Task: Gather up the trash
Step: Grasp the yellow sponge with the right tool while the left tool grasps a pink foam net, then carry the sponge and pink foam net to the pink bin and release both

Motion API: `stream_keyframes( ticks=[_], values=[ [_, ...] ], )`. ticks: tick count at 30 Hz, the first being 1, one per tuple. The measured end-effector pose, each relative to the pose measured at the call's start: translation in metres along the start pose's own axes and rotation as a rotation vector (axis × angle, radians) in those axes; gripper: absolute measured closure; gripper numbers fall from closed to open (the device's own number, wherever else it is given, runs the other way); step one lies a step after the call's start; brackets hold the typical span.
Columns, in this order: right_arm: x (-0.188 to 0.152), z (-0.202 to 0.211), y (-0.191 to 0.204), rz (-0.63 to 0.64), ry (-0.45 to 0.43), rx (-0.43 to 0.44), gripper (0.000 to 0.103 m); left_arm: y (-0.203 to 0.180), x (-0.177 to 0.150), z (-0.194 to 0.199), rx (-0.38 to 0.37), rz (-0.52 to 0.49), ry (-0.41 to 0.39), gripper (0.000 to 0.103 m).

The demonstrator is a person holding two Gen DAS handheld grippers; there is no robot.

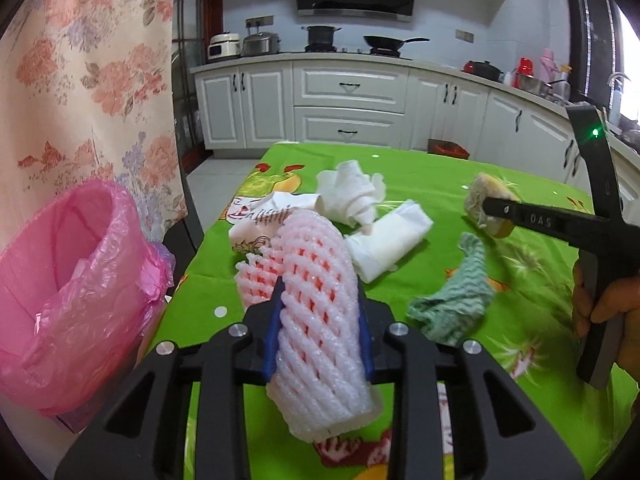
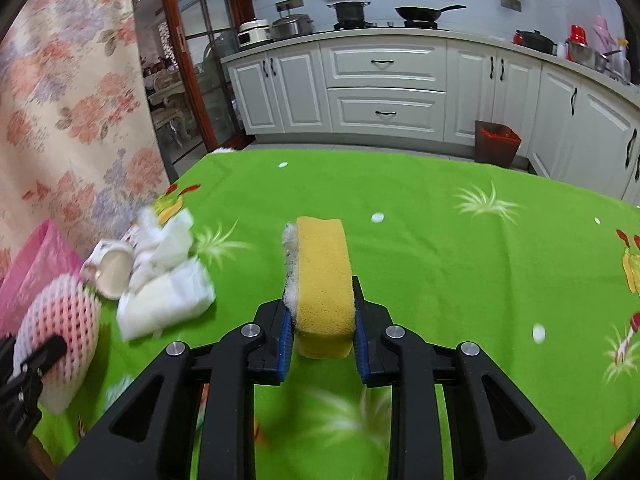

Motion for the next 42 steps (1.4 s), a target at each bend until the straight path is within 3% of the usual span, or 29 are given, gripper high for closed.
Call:
stream_keyframes(
  ticks=[11, 22, 42],
  values=[
    [-0.048, 0.059, 0.002, 0.056, -0.021, -0.016, 0.078, -0.021, -0.016, 0.021, -0.012, -0.018, -0.028, 0.074],
    [-0.079, 0.105, 0.004, 0.068, -0.045, -0.019, 0.078, -0.016, -0.026, 0.040, 0.006, 0.015, -0.062, 0.076],
    [-0.125, 0.150, 0.037, 0.119, -0.033, 0.060, 0.078, -0.018, -0.050, 0.096, -0.008, -0.014, -0.119, 0.076]
  ],
)
Point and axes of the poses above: each gripper's, at about its wrist camera, not at the fingertips, and z roughly against the way its jaws point, y to its left, x to its top, the point moved 8 cm from there along -z, roughly the way its jaws point, and after that the axes turned 9 degrees about -z, right-handed, at the moved point
